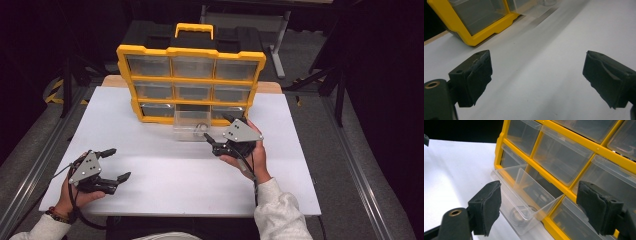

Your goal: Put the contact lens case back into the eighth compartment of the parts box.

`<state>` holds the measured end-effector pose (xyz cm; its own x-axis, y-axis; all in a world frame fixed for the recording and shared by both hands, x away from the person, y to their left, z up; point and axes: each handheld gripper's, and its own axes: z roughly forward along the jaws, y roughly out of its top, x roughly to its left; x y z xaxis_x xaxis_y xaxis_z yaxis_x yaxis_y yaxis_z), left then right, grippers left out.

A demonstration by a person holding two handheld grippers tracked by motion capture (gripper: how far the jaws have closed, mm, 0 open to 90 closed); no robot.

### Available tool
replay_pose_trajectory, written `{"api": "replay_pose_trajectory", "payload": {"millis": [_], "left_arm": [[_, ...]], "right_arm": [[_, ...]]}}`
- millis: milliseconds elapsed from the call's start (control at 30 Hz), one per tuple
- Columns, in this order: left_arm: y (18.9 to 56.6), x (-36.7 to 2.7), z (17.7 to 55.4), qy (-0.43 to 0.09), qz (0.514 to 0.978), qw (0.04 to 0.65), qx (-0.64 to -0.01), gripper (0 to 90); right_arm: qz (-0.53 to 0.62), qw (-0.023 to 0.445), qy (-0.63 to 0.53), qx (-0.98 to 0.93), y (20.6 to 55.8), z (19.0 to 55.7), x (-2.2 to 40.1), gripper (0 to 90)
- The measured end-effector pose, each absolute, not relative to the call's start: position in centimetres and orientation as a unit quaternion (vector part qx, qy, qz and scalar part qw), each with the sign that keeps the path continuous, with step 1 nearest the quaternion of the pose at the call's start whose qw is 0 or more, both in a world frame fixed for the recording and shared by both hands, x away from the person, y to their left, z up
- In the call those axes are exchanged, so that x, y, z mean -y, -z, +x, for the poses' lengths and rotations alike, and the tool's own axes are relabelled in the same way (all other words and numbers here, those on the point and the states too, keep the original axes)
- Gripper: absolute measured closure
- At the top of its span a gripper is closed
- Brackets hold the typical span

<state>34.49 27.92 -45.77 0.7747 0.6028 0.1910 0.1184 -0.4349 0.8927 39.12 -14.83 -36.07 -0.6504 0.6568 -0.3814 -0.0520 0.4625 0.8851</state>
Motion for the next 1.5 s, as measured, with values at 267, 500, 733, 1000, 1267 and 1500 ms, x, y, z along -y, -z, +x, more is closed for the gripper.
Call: {"api": "replay_pose_trajectory", "payload": {"millis": [267, 500, 733, 1000, 1267, 1500], "left_arm": [[45.8, -27.9, 34.5, -0.250, 0.809, 0.483, -0.223, 10.0], [45.8, -27.9, 34.5, -0.247, 0.809, 0.484, -0.224, 10.0], [45.8, -27.9, 34.5, -0.251, 0.809, 0.483, -0.222, 10.0], [45.8, -27.9, 34.5, -0.251, 0.809, 0.483, -0.222, 10.0], [45.8, -27.9, 34.5, -0.252, 0.809, 0.483, -0.222, 10.1], [45.8, -27.9, 34.5, -0.252, 0.809, 0.482, -0.222, 10.1]], "right_arm": [[0.191, 0.371, -0.478, -0.773, 36.0, 38.6, 15.0, 21.2], [0.189, 0.371, -0.477, -0.774, 36.1, 38.2, 15.2, 21.1], [0.186, 0.374, -0.471, -0.777, 36.2, 37.8, 15.4, 21.0], [0.186, 0.376, -0.469, -0.777, 36.3, 37.3, 15.8, 20.9], [0.187, 0.377, -0.461, -0.781, 36.7, 36.8, 16.4, 20.8], [0.189, 0.380, -0.449, -0.786, 37.2, 36.5, 16.9, 20.8]]}}
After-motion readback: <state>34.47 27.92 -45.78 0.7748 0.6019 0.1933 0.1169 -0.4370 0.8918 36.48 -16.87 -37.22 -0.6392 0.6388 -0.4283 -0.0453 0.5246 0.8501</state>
